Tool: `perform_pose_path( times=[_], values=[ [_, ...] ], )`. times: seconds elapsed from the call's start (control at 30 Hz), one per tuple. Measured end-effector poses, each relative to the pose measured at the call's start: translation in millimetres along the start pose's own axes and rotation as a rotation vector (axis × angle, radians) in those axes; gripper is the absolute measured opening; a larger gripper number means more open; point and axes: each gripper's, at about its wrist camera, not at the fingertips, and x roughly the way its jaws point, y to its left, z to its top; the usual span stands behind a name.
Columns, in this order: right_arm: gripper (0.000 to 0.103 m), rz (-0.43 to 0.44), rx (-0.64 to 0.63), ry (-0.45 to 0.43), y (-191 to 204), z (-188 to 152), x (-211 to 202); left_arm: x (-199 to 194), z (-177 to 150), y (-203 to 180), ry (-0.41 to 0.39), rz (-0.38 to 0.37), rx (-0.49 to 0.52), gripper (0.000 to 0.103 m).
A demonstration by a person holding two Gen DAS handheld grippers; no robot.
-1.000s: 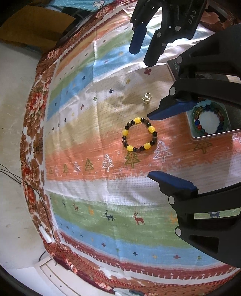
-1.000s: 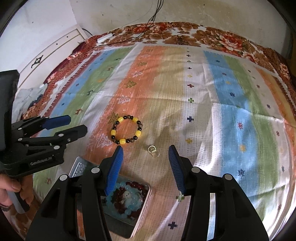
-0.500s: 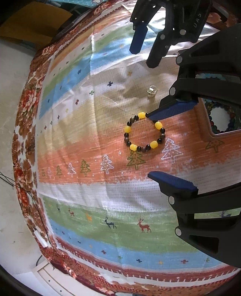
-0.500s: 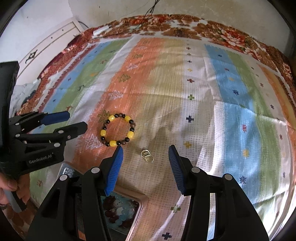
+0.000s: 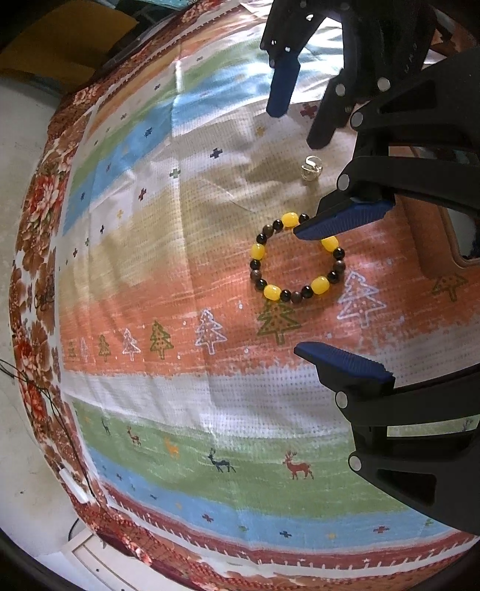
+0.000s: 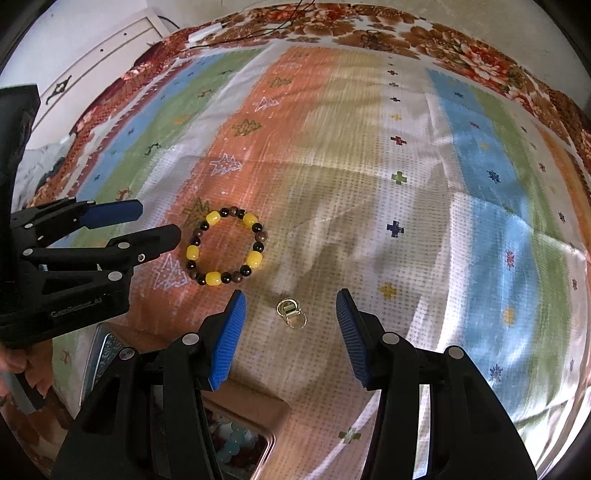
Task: Organize jewelry
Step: 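Grasp the yellow-black bead bracelet with left gripper while right grasps the gold ring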
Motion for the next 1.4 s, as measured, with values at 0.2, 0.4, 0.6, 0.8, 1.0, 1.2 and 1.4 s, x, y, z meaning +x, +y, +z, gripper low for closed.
perform_pose_path(
  times=[0.2, 0.4, 0.6, 0.8, 1.0, 1.2, 1.4],
  values=[
    [0.051, 0.004, -0.032, 0.064, 3.8, -0.8, 17.8, 11.0, 2.5, -3.0, 0.019, -0.003, 0.015, 0.057],
    [0.051, 0.013, -0.041, 0.085, 3.5, 2.9, 25.9, 25.8, 2.9, -3.0, 0.055, -0.008, 0.034, 0.057],
    [0.051, 0.038, -0.047, 0.136, 3.7, 2.7, 40.0, 36.5, 4.0, -1.4, 0.081, -0.025, 0.041, 0.057],
    [0.051, 0.028, -0.063, 0.160, 4.8, 1.5, 48.8, 45.7, 7.3, 0.0, 0.096, -0.036, 0.044, 0.057],
    [0.051, 0.030, -0.068, 0.170, 3.4, 2.8, 53.7, 57.2, 5.7, -0.5, 0.121, -0.036, 0.060, 0.049],
    [0.051, 0.027, -0.082, 0.173, 5.1, 5.6, 57.7, 62.4, 5.4, -0.5, 0.126, -0.032, 0.078, 0.046],
    [0.027, 0.007, -0.093, 0.167, 5.5, 5.9, 59.4, 63.2, 3.2, 1.6, 0.118, 0.019, 0.099, 0.020]
  ],
)
